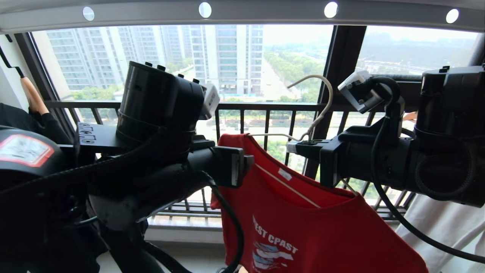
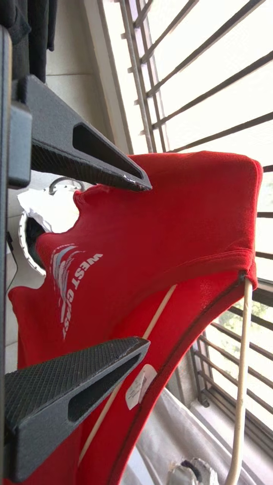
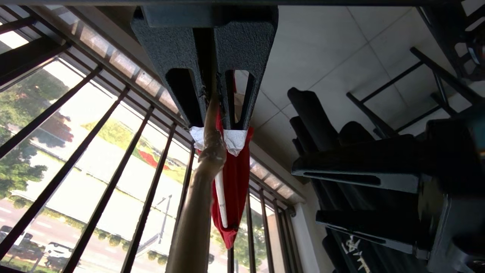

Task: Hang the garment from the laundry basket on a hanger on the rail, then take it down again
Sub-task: Take the clothes off the clothes rack

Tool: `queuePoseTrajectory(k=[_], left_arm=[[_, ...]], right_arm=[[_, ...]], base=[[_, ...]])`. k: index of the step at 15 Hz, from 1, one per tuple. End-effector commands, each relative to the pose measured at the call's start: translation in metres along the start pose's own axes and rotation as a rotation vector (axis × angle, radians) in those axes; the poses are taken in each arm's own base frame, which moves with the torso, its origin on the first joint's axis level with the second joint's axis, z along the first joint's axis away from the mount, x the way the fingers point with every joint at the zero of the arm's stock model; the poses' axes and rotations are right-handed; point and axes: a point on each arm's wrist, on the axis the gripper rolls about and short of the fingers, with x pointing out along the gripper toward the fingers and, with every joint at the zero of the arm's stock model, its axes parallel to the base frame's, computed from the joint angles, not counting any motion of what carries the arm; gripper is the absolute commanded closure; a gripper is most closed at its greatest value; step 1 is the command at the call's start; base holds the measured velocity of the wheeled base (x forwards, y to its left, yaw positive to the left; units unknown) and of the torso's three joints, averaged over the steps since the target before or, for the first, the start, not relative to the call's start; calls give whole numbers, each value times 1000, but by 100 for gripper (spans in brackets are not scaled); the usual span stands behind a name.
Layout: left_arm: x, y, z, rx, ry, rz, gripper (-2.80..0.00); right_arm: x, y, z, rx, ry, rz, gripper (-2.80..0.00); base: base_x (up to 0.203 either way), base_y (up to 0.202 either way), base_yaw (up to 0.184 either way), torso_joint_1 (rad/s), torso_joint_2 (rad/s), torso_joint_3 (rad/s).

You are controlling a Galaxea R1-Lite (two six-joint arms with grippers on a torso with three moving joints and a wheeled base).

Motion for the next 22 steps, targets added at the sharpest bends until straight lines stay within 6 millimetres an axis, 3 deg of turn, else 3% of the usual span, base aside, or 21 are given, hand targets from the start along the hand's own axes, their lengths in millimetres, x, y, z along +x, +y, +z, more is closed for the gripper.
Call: queuePoseTrajectory(k=[1,3,7,12,22], left_arm=[[25,-10,-11,12,3,76,-280],[41,-13,-18,19,-15,149,-280],[53,-14,-23,34,-21,228,-280],[55,-15,-10,-32,-124,220,-280],[65,-1,-9,-2,-132,321,-280]], right_arm=[[-2,2,1,-2,-7,6,0],[-4,3,3,-3,-14,11,0],[-6,6,3,-5,-17,20,0],[-10,11,5,-11,-25,40,0],[-11,12,5,-13,-28,43,0]], base=[[0,0,0,0,0,0],[0,0,0,0,0,0],[0,0,0,0,0,0],[0,0,0,0,0,0],[0,0,0,0,0,0]])
